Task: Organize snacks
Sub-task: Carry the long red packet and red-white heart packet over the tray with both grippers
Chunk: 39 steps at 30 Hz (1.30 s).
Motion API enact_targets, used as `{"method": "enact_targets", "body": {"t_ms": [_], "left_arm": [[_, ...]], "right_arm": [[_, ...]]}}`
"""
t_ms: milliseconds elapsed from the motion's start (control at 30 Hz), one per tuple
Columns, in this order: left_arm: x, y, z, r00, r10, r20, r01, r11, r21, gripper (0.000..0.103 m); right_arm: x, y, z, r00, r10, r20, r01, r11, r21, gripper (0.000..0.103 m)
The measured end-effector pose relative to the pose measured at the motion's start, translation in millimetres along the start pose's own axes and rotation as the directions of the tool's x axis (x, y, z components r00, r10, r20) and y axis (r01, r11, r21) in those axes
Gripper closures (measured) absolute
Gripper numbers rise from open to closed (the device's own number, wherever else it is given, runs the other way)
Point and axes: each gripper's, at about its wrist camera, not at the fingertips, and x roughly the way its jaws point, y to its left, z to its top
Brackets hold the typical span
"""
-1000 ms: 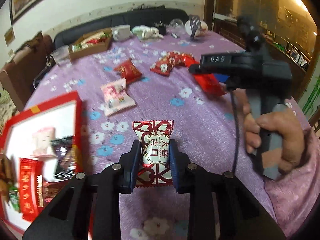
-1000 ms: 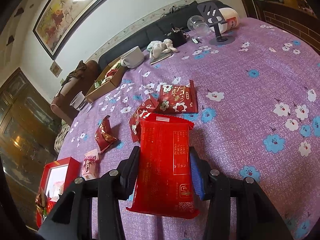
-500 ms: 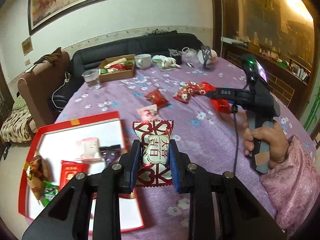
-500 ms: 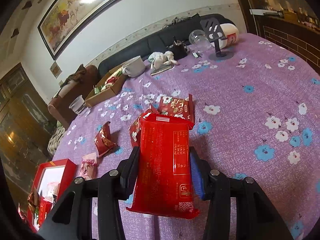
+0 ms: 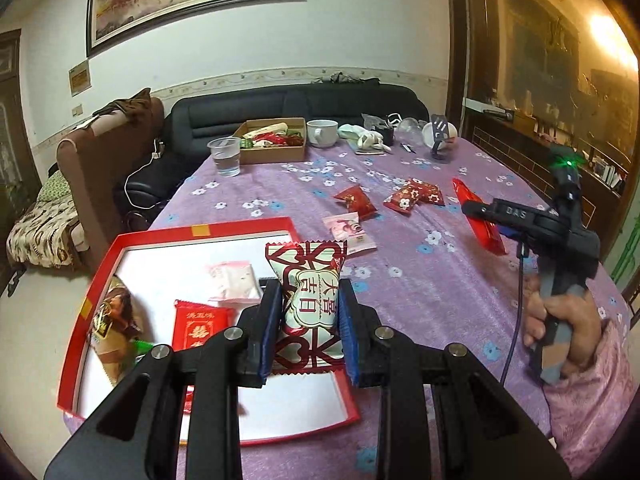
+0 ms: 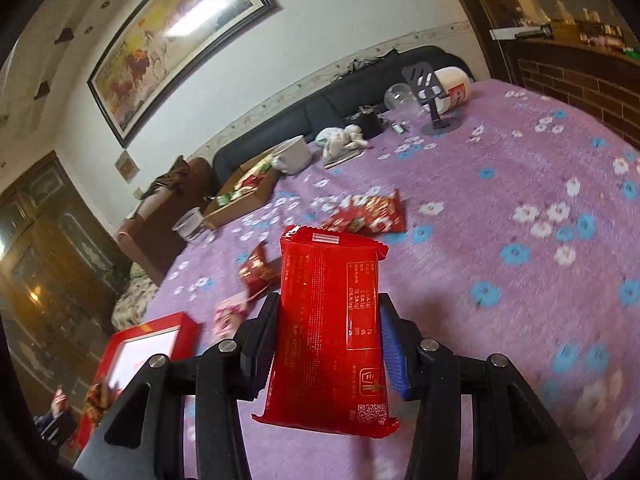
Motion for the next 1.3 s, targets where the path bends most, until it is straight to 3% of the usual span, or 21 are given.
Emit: {"method": "enact_targets", "body": {"t_ms": [533,1300], "left_arm": [[-7.3,24.5,-14.3,1.000,0.013,0.004,-0.013,0.998,-0.062,0.078],[3.9,57.0,-24.0,0.999,0.033,-0.025,-0.036,0.991,-0.130,0.078]], "right_arm": [[-12.4,60.1,-48.5,0.982,0.179,-0.067,-0.183,0.982,-0.053,0.056],[5.0,112.5,-76.9,0.958,0.238,-0.161,-0.259,0.958,-0.126,0.056]]}}
